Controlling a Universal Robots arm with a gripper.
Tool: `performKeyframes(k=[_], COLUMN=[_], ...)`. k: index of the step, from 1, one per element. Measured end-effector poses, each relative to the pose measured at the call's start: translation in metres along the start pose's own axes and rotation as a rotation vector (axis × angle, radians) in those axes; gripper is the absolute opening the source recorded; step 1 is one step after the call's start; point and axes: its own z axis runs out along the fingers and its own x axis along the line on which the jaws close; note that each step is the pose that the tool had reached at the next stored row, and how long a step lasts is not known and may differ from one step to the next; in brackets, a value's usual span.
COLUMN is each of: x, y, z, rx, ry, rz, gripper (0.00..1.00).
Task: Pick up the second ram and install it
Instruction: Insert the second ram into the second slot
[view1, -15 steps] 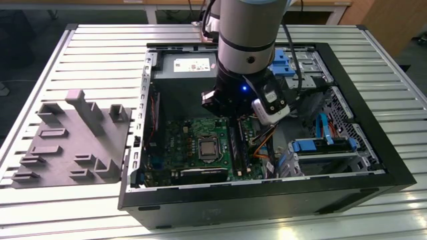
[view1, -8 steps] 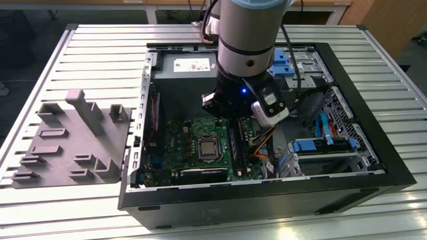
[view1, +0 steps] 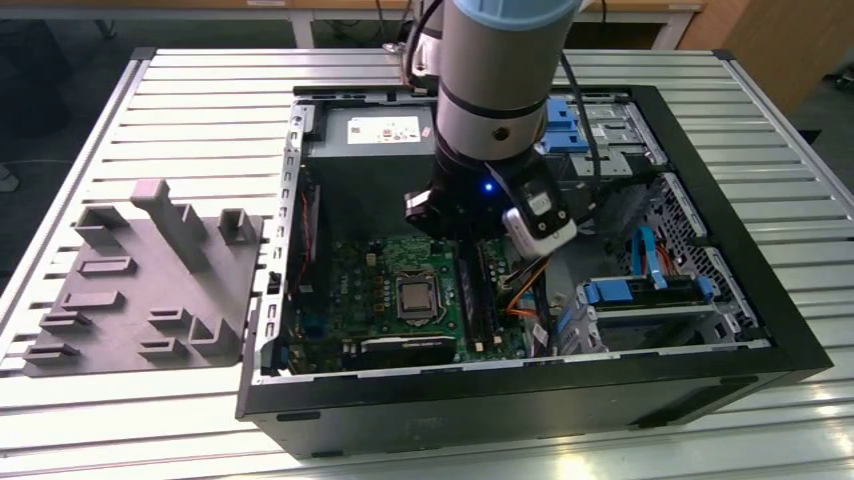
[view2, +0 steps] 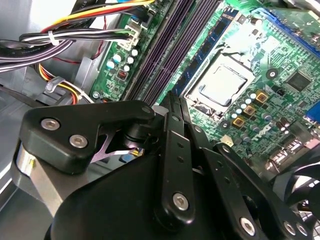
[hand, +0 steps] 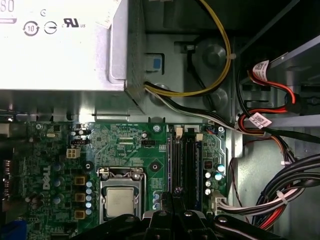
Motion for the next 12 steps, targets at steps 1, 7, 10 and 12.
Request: performKeyframes(k=[1,7,10,12], x=[-0.0003,-0.0031,-0.0038,-0.0045], y=[0.0000,-0.0001,-0.0002,-0.0003], z=[0.0005,0.0032,0.0048,0.0057], rx=[-0.0001,-0.0001,-0.0001,0.0000], ry=[0.0000,0.0000,0.0000,0.0000], rz=[0.000,0.000,0.000,0.000], gripper=[0.12,0.12,0.12,0.12])
